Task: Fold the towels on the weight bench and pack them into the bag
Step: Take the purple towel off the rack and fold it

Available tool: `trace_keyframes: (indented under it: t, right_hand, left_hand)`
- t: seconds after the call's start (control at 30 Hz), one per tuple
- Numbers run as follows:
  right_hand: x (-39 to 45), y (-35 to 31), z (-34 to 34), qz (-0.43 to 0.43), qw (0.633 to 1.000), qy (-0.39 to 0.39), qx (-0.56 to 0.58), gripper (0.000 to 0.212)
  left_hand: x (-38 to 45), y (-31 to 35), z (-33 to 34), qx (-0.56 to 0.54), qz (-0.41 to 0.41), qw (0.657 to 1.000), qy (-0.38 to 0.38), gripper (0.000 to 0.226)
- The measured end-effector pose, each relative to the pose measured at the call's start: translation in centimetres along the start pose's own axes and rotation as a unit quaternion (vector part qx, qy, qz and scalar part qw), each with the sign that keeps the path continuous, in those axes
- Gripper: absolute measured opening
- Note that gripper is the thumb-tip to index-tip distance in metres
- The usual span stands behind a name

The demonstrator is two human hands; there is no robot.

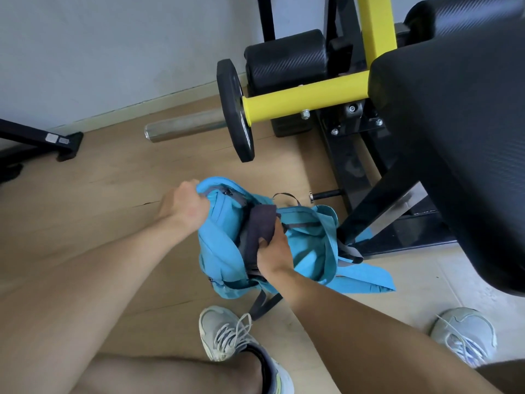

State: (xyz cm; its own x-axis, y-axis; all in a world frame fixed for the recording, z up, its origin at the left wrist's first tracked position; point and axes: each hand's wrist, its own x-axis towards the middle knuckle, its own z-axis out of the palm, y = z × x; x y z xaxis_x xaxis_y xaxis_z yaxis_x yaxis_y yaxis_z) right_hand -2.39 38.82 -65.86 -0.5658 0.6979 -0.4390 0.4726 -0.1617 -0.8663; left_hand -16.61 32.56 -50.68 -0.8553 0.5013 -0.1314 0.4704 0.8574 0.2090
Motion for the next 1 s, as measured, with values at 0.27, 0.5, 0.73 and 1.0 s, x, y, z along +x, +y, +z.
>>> trace_keyframes:
  t: [0.27,0.5,0.73,1.0]
  right_hand:
    - [-1.1,0.2,1.6,-0.019,0.998,-0.024,0.063,0.070]
    - [-0.2,0.9,-2.1,0.018,0.978,0.196,-0.061,0.043]
    - [0.1,4.0,-6.7,0.177,0.932,0.278,-0.152,0.040]
    - [-0.5,4.6,-8.6,0.220,0.945,0.227,-0.086,0.024]
  left_hand:
    - [-2.8,4.7,0.4,-0.018,0.074,0.995,-0.071,0.018]
    - [-3.6,6.3,1.5,-0.003,0.077,0.967,-0.243,0.016]
    - [-3.5,6.2,1.2,-0.035,0.069,0.953,-0.292,0.016]
    - [-2.8,5.5,1.3,-0.146,0.034,0.937,-0.315,0.012]
